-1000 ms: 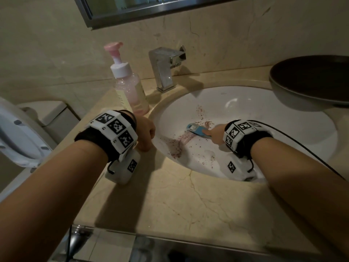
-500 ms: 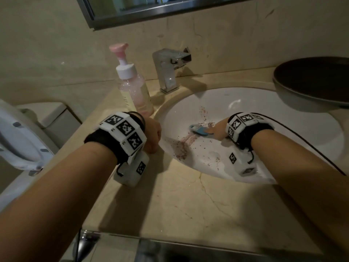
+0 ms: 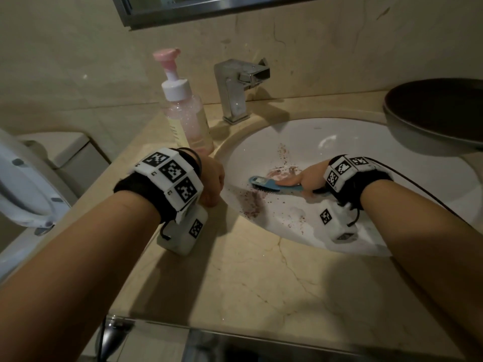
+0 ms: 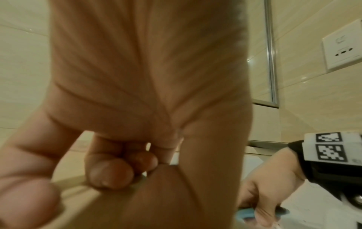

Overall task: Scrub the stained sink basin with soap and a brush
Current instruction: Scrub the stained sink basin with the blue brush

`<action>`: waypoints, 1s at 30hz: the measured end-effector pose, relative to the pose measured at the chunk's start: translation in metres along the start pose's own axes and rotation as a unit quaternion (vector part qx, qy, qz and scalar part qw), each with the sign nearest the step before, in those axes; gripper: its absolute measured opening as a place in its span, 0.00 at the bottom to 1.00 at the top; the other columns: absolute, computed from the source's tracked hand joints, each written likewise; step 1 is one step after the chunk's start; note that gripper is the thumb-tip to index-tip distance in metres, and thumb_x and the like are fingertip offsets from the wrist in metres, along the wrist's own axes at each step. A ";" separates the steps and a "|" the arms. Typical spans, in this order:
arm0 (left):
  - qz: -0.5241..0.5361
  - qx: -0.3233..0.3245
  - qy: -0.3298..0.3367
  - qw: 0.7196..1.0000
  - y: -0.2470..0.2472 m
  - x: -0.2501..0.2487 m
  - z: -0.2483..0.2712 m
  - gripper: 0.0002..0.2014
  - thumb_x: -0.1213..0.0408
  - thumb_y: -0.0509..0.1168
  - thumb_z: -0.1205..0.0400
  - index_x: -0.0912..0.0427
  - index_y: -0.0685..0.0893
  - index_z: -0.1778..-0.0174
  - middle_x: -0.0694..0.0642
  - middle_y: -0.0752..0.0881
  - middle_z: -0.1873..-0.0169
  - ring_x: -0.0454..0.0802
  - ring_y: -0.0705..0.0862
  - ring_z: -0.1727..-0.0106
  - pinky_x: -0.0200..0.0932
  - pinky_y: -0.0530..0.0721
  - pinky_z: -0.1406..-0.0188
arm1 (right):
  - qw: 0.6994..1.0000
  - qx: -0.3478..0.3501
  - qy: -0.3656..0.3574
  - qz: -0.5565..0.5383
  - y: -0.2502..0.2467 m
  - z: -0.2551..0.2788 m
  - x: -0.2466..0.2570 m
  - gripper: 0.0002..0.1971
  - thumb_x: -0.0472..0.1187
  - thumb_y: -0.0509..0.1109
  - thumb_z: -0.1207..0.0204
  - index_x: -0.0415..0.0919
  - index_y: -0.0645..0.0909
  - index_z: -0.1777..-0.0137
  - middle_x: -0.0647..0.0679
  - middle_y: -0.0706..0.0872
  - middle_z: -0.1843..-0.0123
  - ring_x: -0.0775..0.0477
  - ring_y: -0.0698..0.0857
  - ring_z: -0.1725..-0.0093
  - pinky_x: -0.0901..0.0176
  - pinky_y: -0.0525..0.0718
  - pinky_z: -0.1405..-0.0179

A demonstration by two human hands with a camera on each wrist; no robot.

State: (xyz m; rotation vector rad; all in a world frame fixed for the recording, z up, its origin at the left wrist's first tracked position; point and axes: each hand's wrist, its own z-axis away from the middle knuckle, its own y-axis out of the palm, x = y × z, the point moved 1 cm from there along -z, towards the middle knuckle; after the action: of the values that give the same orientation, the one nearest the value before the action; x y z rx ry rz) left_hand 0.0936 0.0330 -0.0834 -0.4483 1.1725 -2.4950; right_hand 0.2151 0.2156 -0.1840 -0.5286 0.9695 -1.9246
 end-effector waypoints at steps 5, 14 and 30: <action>-0.005 0.004 0.001 1.000 0.000 0.000 -0.002 0.06 0.71 0.64 0.23 0.59 0.75 0.53 0.54 0.73 0.65 0.46 0.70 0.75 0.32 0.71 0.80 | 0.976 -0.184 0.028 -0.117 -0.011 0.011 -0.018 0.30 0.32 0.55 0.18 0.59 0.61 0.20 0.41 0.77 0.30 0.45 0.79 0.58 0.61 0.74 0.62; -0.009 -0.008 0.000 1.000 0.000 0.003 -0.001 0.08 0.68 0.66 0.24 0.57 0.78 0.50 0.56 0.76 0.58 0.40 0.71 0.87 0.29 0.69 0.81 | 0.934 -0.284 0.150 0.159 -0.004 0.001 -0.045 0.26 0.42 0.53 0.15 0.68 0.59 0.22 0.44 0.80 0.38 0.42 0.78 0.37 0.50 0.72 0.38; 0.009 -0.003 -0.006 1.000 -0.002 -0.001 0.001 0.07 0.71 0.65 0.23 0.60 0.77 0.51 0.52 0.73 0.68 0.38 0.72 0.84 0.26 0.69 0.85 | 0.913 -0.330 0.141 0.192 -0.012 0.007 -0.041 0.24 0.41 0.54 0.15 0.65 0.63 0.23 0.44 0.81 0.36 0.42 0.78 0.36 0.49 0.70 0.35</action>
State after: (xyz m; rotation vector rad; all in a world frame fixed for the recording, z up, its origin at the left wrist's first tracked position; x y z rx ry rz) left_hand 0.0946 0.0336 -0.0810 -0.4516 1.1756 -2.4704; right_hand 0.2346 0.2519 -0.1693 -0.3912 1.7902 -1.3094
